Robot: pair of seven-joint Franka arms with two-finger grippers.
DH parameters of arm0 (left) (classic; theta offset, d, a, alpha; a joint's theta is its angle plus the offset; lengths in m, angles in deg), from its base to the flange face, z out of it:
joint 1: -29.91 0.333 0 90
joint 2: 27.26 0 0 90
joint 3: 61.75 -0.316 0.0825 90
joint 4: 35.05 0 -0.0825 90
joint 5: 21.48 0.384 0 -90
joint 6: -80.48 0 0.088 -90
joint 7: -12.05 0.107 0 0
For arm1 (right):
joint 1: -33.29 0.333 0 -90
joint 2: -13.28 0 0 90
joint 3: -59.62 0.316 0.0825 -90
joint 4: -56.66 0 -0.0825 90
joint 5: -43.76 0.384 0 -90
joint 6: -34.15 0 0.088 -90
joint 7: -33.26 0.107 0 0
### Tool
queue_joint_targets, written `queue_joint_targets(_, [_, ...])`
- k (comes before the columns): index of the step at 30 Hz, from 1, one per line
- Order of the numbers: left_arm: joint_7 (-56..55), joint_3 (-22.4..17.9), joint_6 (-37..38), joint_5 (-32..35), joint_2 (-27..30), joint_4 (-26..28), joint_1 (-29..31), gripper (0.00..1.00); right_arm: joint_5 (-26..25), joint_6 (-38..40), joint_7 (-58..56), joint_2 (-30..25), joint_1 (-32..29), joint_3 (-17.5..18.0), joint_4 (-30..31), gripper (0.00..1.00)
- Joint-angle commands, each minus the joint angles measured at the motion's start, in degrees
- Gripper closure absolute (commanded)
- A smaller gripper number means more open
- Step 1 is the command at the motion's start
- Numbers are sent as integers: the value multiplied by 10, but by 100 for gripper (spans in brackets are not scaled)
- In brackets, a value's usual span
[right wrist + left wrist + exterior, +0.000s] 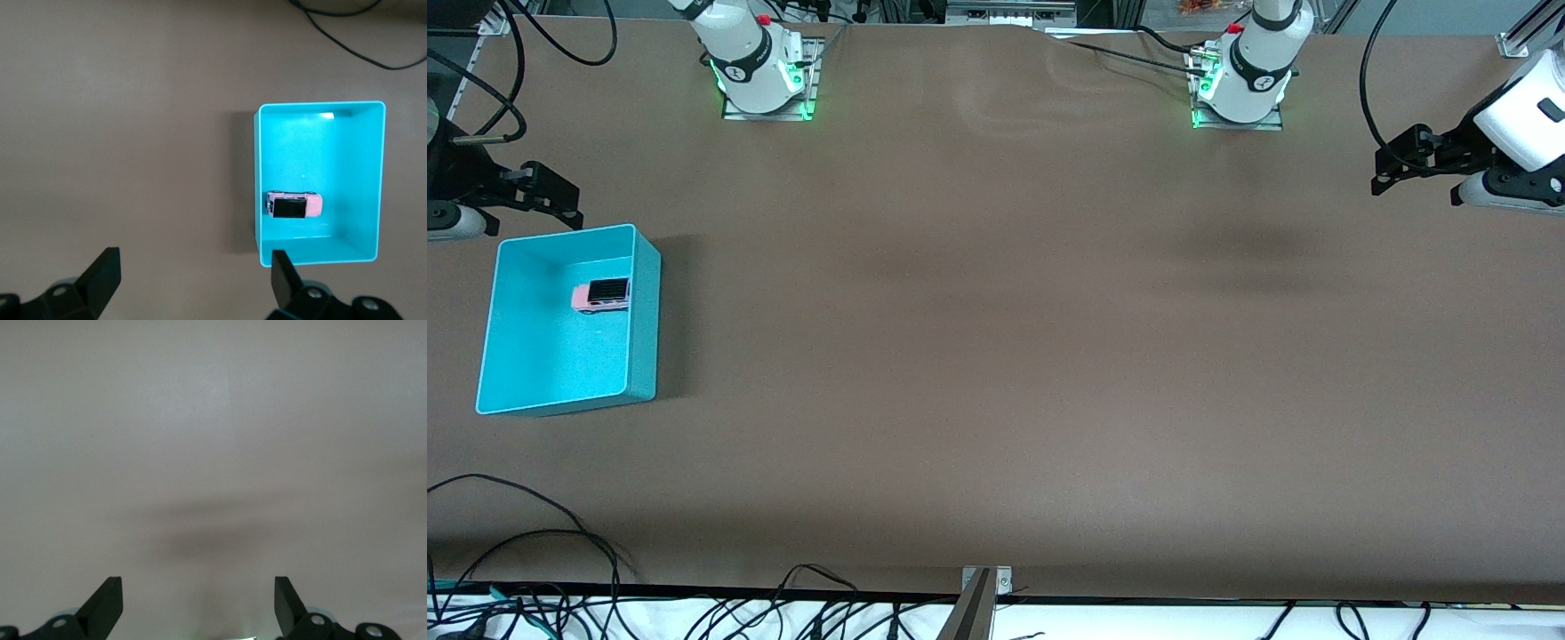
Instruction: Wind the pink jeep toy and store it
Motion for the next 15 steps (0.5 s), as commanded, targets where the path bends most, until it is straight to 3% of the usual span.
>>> queue_joint_targets(1, [-6, -2, 9, -16, -10, -19, 2, 0, -13, 33, 12, 18, 39, -41, -44, 0])
queue_joint_targets(15, [-6, -2, 9, -15, -10, -19, 2, 0, -17, 38, 33, 19, 52, -57, -54, 0])
